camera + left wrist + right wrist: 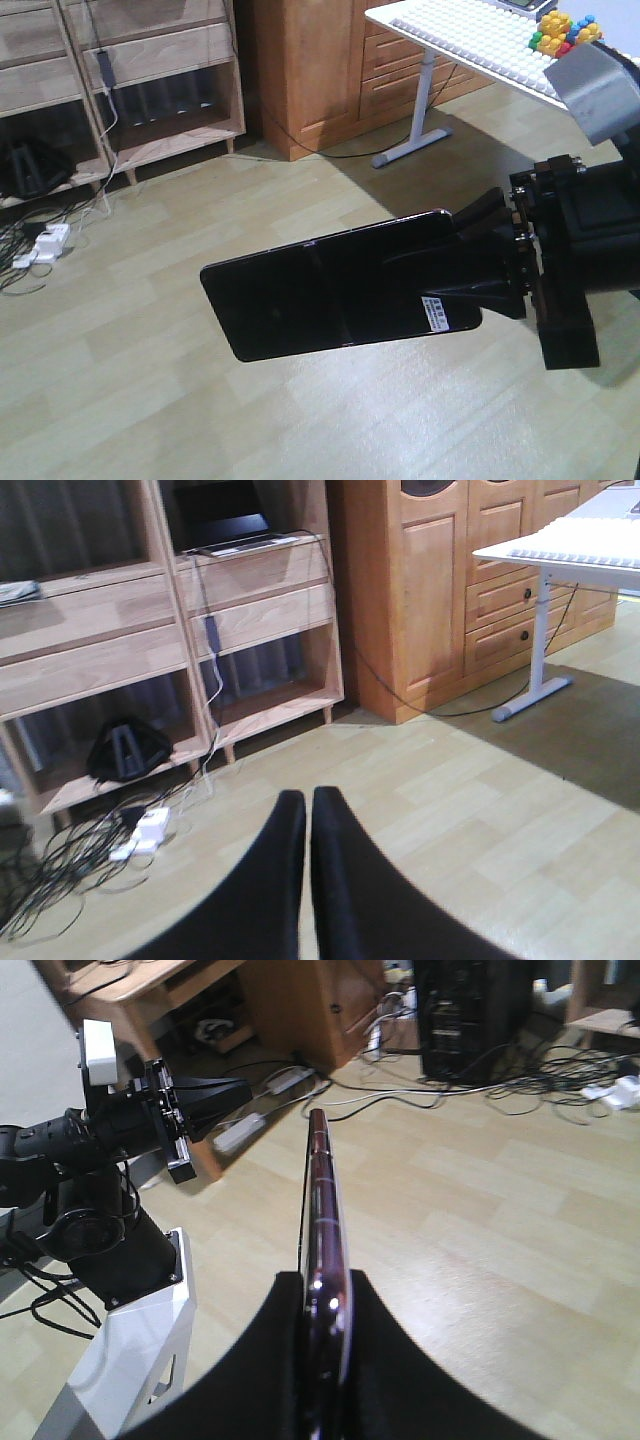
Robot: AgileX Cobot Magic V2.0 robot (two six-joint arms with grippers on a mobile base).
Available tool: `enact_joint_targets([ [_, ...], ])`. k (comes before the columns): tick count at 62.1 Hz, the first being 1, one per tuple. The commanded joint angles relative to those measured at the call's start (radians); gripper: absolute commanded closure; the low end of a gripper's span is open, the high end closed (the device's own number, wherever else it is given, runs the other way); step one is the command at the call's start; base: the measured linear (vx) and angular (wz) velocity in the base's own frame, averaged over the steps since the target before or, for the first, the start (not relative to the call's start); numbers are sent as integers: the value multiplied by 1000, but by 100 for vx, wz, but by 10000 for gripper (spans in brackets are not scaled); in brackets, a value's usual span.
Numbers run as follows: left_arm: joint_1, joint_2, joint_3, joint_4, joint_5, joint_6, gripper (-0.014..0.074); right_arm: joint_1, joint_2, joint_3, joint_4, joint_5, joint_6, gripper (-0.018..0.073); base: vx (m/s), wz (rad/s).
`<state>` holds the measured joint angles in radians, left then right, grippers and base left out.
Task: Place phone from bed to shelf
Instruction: 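Drive the base away from the bed toward the wooden shelf, holding the phone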
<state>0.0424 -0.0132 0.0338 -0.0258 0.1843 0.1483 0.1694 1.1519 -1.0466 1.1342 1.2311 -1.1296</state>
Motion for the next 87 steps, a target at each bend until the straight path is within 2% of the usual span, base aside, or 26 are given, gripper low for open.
enact_joint_targets([
  [1, -4, -13, -21, -9, -72, -6, 595, 0, -20, -25, 96, 54, 0, 561, 48, -16],
  [51, -4, -13, -21, -9, -72, -6, 595, 0, -20, -25, 96, 54, 0, 561, 49, -5],
  [87, -4, -13, -21, -9, -72, -6, 595, 0, -20, -25, 96, 54, 0, 561, 50, 10],
])
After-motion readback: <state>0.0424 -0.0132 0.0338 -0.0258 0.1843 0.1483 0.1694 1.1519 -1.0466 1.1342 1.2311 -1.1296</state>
